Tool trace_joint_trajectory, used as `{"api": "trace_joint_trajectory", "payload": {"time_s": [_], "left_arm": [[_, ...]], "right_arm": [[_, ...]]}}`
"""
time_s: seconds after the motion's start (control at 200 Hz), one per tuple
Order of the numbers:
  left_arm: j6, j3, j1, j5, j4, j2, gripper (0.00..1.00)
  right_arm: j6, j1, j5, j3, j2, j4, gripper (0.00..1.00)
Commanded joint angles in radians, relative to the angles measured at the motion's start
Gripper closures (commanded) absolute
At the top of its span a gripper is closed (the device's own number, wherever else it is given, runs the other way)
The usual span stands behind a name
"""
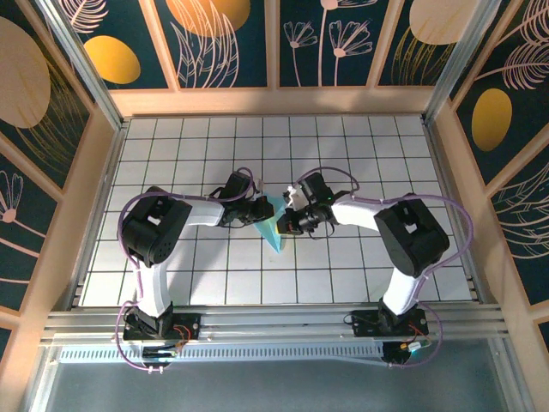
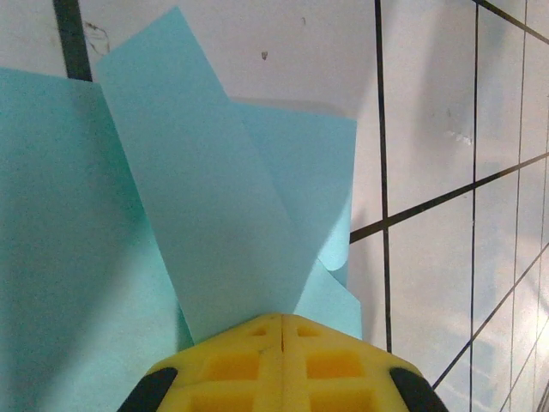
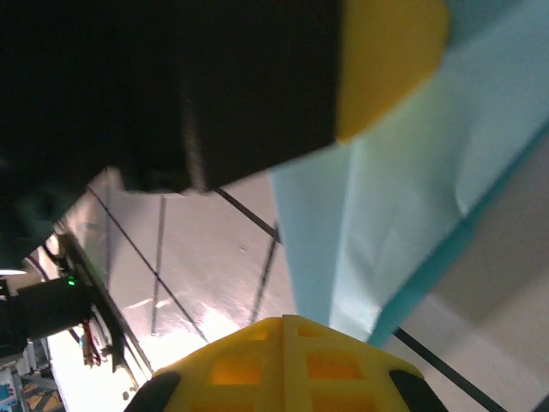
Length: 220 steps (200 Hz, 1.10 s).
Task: Fold a paper plane with a square sheet of paper (fold left side to right side)
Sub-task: Fourth fold the wing at the center of the table.
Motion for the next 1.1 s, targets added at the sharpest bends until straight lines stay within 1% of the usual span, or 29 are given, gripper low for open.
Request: {"api": "trace_joint_trajectory", "payload": {"time_s": [0.0,0.195,0.445,0.591,0.886,1.096], "left_arm": [[-0.014,-0.04,0.007,-0.065,-0.036,0.016,1.0],[-0.019,-0.049,0.008,-0.065,-0.028,0.012,1.0],[-0.018,-0.049,0.007,-0.061,-0.029,0.014,1.0],[-0.02,-0.048,0.007,-0.061,-0.028,0.013,1.0],[-0.019,-0.048,0.007,-0.064,-0.032,0.014,1.0],[-0.022,-0.045,0.007,-0.076,-0.038,0.015,1.0]], "right_arm": [[0.031,-0.004,-0.048,0.001,0.006,0.057,1.0],[0.087,0.009,-0.049,-0.005,0.059,0.157,1.0],[0.116,0.023,-0.039,-0.004,0.115,0.203,1.0],[0.127,0.027,-0.011,-0.004,0.136,0.217,1.0],[0.097,0.027,0.049,-0.001,0.163,0.155,1.0],[0.08,0.038,0.024,-0.018,0.16,0.107,1.0]]}}
